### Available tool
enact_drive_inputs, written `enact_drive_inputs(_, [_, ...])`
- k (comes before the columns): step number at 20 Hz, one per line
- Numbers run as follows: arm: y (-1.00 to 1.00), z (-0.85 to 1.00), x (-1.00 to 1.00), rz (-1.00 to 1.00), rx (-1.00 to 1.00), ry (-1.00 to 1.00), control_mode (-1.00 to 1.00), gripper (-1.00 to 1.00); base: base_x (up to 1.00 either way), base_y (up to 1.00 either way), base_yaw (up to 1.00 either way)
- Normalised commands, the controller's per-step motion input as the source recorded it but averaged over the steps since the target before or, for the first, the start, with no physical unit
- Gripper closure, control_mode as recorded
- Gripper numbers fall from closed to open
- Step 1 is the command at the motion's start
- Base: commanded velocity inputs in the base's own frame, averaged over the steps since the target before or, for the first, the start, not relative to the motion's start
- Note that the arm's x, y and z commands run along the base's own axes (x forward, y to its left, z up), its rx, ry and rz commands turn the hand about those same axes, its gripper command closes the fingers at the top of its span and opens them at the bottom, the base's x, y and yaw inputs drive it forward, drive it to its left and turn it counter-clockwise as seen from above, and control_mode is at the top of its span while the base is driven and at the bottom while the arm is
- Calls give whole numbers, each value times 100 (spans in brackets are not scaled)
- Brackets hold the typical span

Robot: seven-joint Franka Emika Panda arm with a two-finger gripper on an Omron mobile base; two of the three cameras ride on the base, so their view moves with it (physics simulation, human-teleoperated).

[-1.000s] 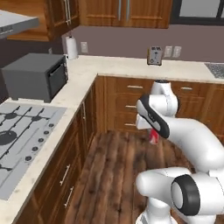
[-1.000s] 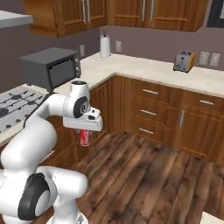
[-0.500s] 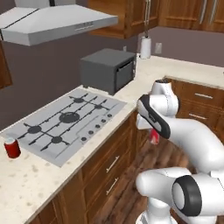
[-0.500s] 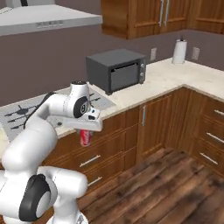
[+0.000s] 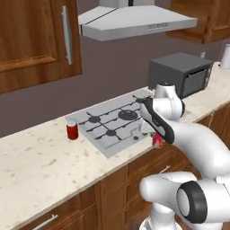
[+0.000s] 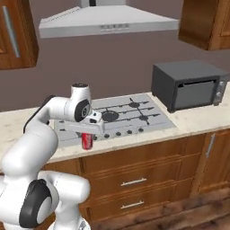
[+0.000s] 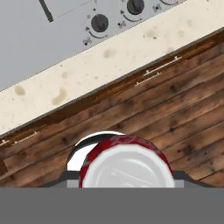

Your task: Four empty soda cans are scattered around the kitchen. Gather all the cans and cluster them next to the stove for recycling.

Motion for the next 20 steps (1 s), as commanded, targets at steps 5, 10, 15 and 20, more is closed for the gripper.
enact_drive_inputs(5, [0,0,0,0,0,0,100,100,12,40,53])
enact_drive_inputs(10, [0,0,0,0,0,0,100,100,23,28,48])
enact_drive_inputs(15, [0,0,0,0,0,0,100,100,32,22,37])
enact_drive_inputs(20, [0,0,0,0,0,0,100,100,45,3,15])
